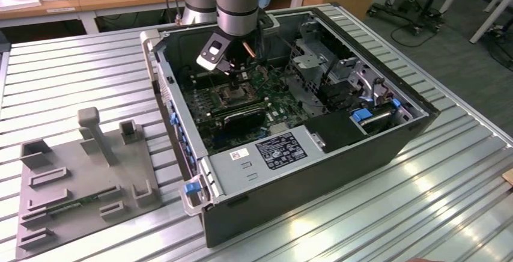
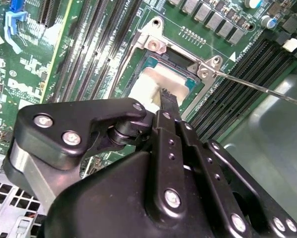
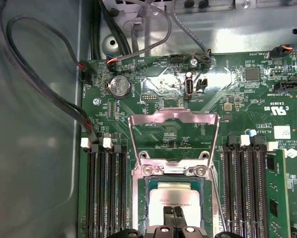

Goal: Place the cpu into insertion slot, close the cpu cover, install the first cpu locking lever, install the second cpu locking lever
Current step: 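Place the cpu into insertion slot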

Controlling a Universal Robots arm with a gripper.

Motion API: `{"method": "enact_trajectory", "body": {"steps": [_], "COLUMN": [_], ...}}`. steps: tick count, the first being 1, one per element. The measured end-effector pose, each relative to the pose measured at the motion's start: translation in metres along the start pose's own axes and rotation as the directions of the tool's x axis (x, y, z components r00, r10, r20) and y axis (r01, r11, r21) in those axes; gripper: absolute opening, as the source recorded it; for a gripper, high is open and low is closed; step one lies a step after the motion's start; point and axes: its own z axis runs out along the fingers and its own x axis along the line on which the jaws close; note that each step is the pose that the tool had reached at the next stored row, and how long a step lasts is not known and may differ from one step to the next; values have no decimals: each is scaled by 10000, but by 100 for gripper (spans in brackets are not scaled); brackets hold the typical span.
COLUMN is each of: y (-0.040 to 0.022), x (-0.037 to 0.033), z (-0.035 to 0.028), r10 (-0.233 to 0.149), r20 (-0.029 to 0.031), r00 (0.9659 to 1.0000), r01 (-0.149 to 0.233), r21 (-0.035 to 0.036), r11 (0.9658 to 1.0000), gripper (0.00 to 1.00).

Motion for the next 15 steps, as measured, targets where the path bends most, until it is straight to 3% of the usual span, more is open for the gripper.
{"method": "enact_trajectory", "body": {"steps": [4, 10, 15], "y": [-2, -3, -5], "x": [-4, -4, -6], "z": [38, 43, 78], "r10": [0, 0, 3], "r20": [-7, -14, -55], "r00": [10000, 10000, 10000], "r01": [0, 0, -3], "r21": [2, 2, 3], "r11": [10000, 10000, 10000], "gripper": [11, 11, 11]}}
